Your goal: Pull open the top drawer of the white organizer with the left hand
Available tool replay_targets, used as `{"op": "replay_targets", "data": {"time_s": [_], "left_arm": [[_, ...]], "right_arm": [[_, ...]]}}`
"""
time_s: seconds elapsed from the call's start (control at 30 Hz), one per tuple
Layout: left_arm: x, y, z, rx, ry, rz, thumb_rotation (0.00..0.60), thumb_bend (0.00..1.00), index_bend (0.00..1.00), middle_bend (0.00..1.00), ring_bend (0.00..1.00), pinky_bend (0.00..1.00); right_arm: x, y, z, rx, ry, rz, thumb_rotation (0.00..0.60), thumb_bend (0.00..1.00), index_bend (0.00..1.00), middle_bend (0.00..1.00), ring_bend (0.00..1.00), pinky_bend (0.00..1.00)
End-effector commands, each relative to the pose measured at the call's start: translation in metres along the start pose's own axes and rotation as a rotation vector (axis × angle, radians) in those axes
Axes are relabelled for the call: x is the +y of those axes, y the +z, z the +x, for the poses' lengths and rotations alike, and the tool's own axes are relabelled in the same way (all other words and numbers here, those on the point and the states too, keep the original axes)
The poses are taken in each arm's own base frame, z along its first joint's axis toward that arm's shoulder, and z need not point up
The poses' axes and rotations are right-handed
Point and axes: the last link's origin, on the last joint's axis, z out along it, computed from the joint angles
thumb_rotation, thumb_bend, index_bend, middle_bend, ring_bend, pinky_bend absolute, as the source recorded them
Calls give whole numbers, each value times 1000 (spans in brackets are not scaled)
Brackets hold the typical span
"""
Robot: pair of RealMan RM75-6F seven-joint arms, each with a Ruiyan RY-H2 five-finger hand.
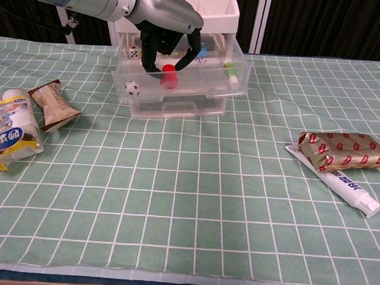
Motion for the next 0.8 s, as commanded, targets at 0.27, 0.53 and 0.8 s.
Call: {"op": "replay_targets", "data": {"time_s": [0.27,0.53,0.8], "left_arm": [[-7,-10,18,72,-32,24,600,374,616,1000,1000,1000],[-15,-54,45,191,-62,50,600,373,614,1000,1000,1000],[-18,-115,36,237,-120,84,600,373,609,1000,1000,1000]], "right_arm": [[1,0,1,3,-11,2,600,93,0,0,0,229],[0,0,-1,1,-16,8,600,93,0,0,0,229],[-1,-2,-1,1,-19,12,600,94,0,0,0,229]]}}
